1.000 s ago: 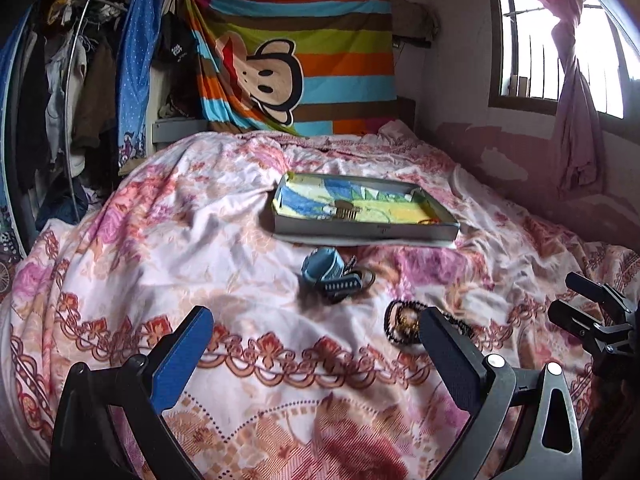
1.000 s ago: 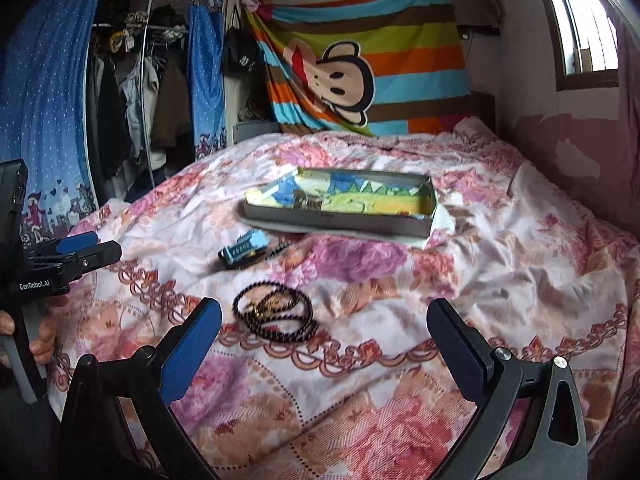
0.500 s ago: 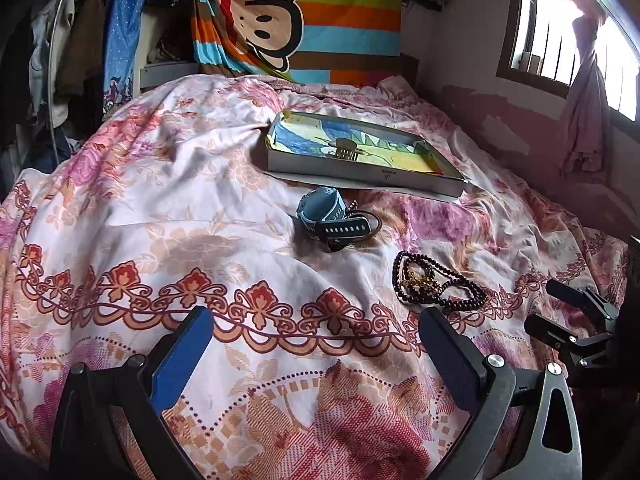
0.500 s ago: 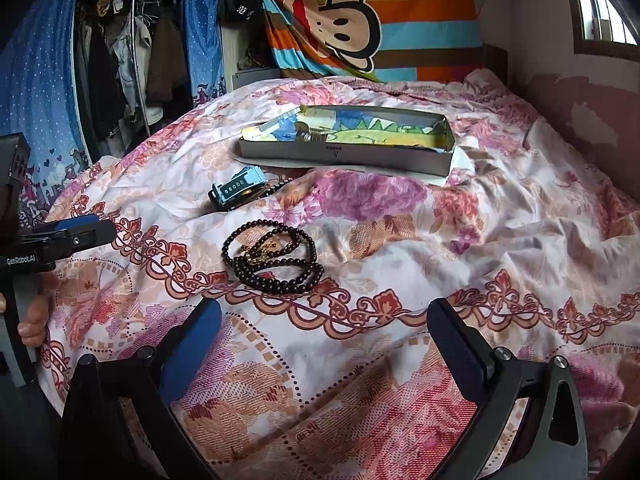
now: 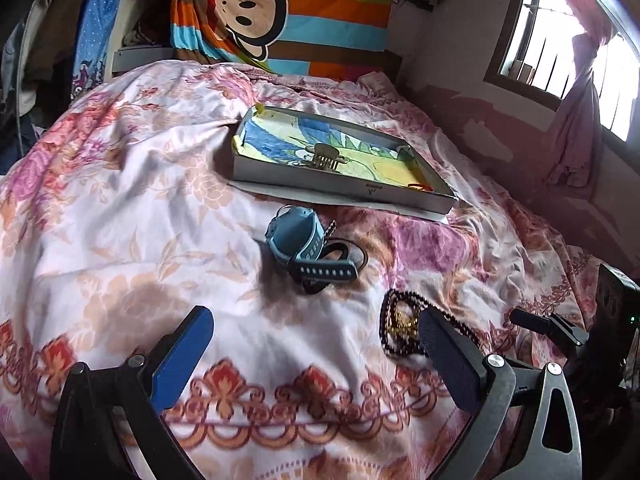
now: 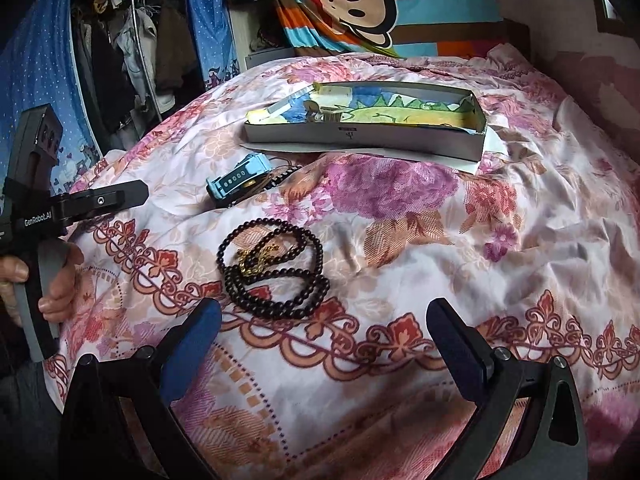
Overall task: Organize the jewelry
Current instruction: 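Withdraw both tools from the tray toward the blue watch and black bead bracelet, then grasp the blue smartwatch with the left tool while the right tool grasps the black bead bracelet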
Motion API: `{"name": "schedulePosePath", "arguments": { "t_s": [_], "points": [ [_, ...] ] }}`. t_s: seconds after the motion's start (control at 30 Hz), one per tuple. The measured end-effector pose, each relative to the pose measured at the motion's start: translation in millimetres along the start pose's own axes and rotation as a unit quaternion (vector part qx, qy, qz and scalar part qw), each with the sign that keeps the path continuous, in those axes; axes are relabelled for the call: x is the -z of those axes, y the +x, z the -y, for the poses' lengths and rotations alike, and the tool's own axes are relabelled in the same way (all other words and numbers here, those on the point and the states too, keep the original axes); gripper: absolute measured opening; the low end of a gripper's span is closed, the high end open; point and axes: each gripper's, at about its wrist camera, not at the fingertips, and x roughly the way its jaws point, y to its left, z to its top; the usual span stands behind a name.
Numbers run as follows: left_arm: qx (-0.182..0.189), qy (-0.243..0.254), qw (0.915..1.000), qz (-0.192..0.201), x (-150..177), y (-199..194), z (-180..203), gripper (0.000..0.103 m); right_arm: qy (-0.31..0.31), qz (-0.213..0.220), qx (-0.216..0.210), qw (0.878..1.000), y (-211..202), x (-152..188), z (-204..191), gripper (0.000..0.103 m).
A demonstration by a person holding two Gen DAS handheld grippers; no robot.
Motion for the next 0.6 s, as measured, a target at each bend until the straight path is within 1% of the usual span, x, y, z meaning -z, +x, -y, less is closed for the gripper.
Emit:
{"name": "schedulePosePath", "arguments": {
  "t_s": [0.07, 0.13, 0.2, 0.27, 0.33, 0.4, 0.43, 0.47, 0.53, 0.6],
  "points": [
    [0.01, 0.0, 1.0, 0.0, -6.6, 8.7, -0.4, 0.103, 0.015, -0.005, -0.006, 1.0, 4.1, -3.6, 6.5, 0.1],
    [0.016, -0.001, 0.9999, 0.002, -12.5, 15.7, -1.3, 0.098, 0.038, -0.013, -0.015, 0.999, 11.5, -8.0, 15.3, 0.1],
    [0.021, -0.001, 0.9998, 0.006, -19.7, 22.7, -1.8, 0.095, 0.06, -0.016, -0.023, 0.998, 18.1, -12.3, 24.0, 0.093],
    [0.027, -0.003, 0.9996, 0.01, -27.8, 30.6, -2.6, 0.09, 0.077, -0.02, -0.03, 0.996, 25.4, -16.7, 30.0, 0.084],
    [0.034, -0.002, 0.9994, 0.006, -35.3, 40.9, -2.7, 0.081, 0.083, -0.023, -0.035, 0.996, 33.2, -20.9, 31.3, 0.079],
    [0.04, 0.003, 0.9992, -0.002, -40.9, 50.6, -2.1, 0.075, 0.079, -0.031, -0.035, 0.996, 42.6, -26.1, 29.4, 0.069],
    [0.04, 0.007, 0.9991, -0.005, -43.6, 55.1, -1.6, 0.07, 0.074, -0.036, -0.036, 0.996, 48.0, -28.6, 27.8, 0.06],
    [0.04, 0.01, 0.9991, -0.009, -46.1, 59.6, -0.8, 0.068, 0.07, -0.041, -0.037, 0.996, 53.0, -31.0, 25.8, 0.05],
    [0.038, 0.017, 0.999, -0.018, -50.0, 68.5, 0.0, 0.06, 0.059, -0.056, -0.038, 0.996, 63.4, -35.4, 20.1, 0.041],
    [0.035, 0.018, 0.9987, -0.032, -52.8, 77.2, -0.1, 0.054, 0.046, -0.073, -0.043, 0.995, 71.5, -37.0, 13.2, 0.038]
  ]
}}
